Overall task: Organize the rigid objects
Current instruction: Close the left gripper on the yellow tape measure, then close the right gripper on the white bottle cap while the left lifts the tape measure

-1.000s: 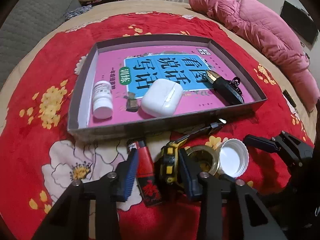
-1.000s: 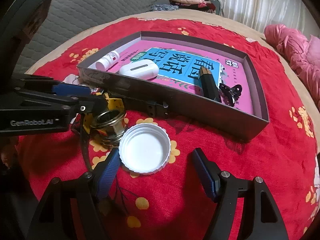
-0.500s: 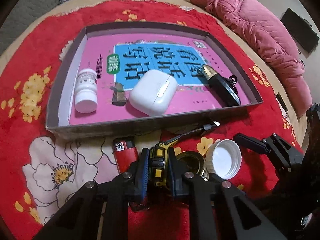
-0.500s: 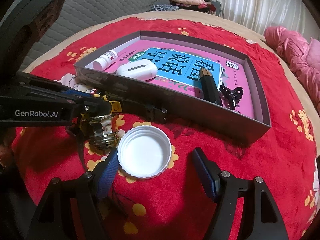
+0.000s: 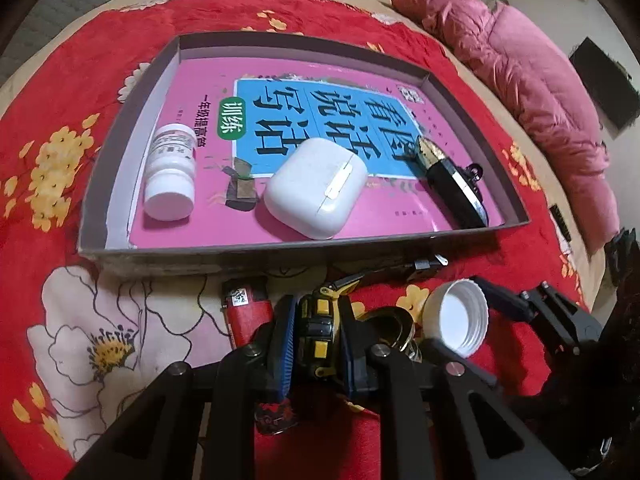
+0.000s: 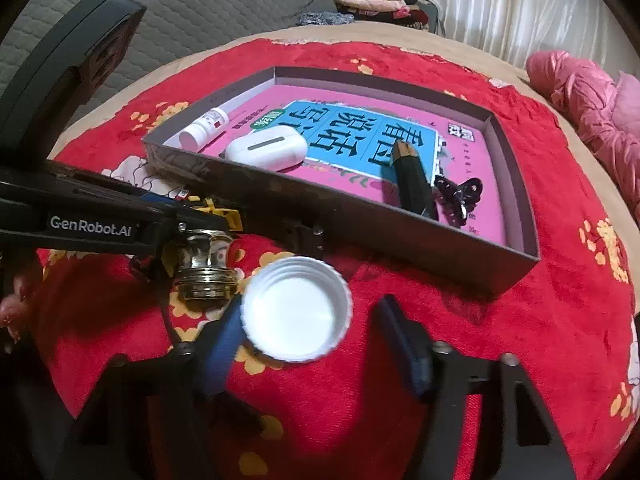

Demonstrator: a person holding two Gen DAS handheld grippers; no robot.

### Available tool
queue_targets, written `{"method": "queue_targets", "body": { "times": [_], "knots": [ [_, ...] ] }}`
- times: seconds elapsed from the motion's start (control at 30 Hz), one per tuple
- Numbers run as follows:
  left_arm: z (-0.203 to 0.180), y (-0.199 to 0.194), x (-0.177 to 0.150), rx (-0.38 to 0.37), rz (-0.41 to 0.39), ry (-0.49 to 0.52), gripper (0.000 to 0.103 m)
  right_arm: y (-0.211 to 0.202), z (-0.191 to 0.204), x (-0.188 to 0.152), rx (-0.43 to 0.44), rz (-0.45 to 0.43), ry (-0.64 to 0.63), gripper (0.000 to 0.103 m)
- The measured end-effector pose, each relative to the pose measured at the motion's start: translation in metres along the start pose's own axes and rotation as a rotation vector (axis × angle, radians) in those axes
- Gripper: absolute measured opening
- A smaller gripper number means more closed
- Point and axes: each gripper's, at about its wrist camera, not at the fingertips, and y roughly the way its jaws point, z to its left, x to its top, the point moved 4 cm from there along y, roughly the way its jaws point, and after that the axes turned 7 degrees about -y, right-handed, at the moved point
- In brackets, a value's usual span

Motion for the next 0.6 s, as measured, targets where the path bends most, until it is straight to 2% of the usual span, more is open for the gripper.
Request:
{"method": "queue_targets", "body": {
  "times": [0.03,0.2,0.6],
  "knots": [
    [0.000,-0.002,0.000,-0.003,-0.006,-0.005,0.019,-0.001,-0.001,0.000,0.002,-0.002,0.003,0.052],
    [0.005,-0.011,-0.003,-0.039,-0.021,-0.054,0.019,-0.004,-0.003,0.001,0.011,-0.014,0.012,0.052],
    [0.002,-0.032,-0.007,-0.064,-0.059,-0.071,0.020,-0.014,-0.014,0.003,0.002,-0.047,0.058,0.052]
  ]
}}
